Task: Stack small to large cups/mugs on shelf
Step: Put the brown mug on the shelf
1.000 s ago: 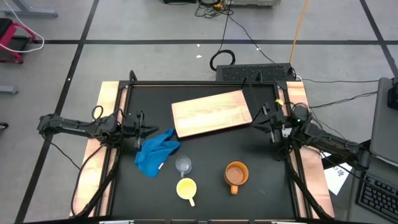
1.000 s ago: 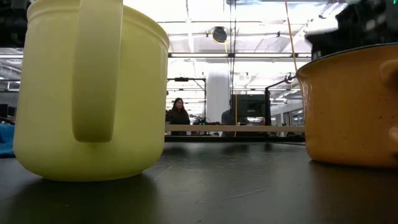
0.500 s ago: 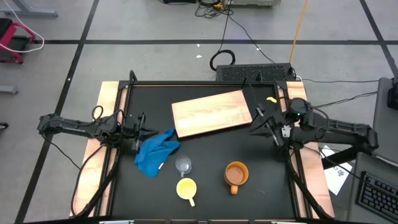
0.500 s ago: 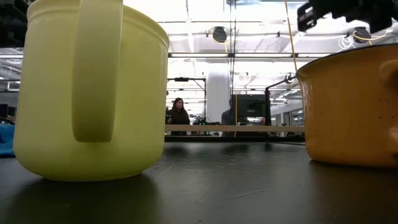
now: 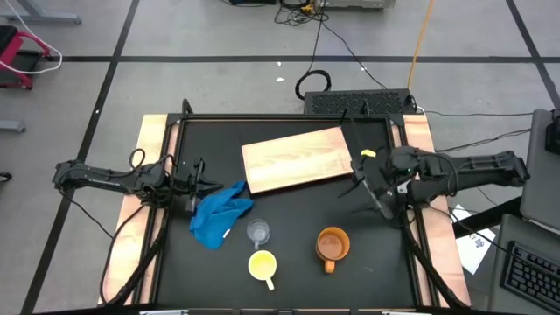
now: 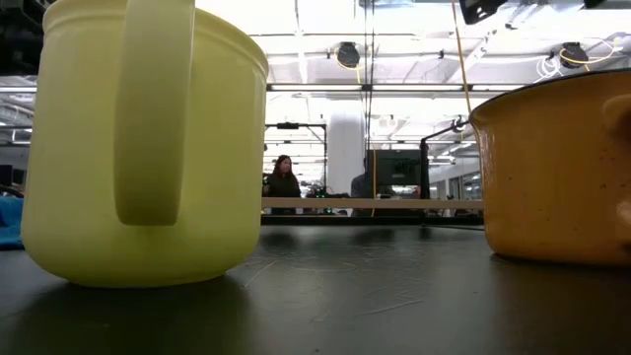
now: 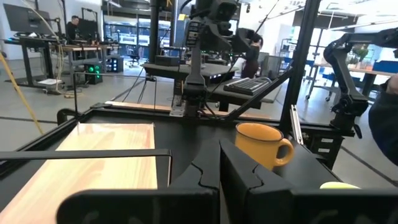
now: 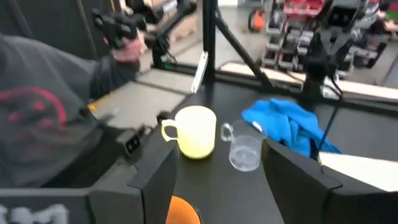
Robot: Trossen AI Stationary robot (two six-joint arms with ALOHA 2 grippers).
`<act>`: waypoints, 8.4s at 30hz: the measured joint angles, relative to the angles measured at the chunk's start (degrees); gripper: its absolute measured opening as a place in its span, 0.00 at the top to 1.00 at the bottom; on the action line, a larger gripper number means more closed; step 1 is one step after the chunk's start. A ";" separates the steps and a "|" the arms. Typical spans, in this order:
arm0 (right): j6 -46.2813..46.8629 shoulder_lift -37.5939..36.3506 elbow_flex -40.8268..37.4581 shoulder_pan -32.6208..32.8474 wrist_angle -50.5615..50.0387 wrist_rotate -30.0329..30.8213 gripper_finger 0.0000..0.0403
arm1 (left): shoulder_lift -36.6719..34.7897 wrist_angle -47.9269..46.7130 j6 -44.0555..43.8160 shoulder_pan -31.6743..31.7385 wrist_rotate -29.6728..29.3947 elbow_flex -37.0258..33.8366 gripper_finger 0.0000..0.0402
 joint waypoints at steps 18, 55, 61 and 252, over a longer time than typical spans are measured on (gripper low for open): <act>8.59 15.01 9.73 10.85 -20.85 14.85 0.43 | 0.00 0.00 -0.07 0.00 -0.04 0.00 0.99; 19.37 33.57 9.73 15.65 -24.19 18.00 0.43 | 0.00 -0.02 -0.07 0.00 -0.01 0.00 0.99; 18.71 34.55 9.73 15.58 -24.18 18.06 0.43 | 0.00 -0.02 -0.46 -0.01 0.00 0.00 0.99; -23.26 69.21 71.25 -26.45 -49.42 0.80 0.97 | 0.00 -4.81 2.99 -0.01 0.07 0.02 0.99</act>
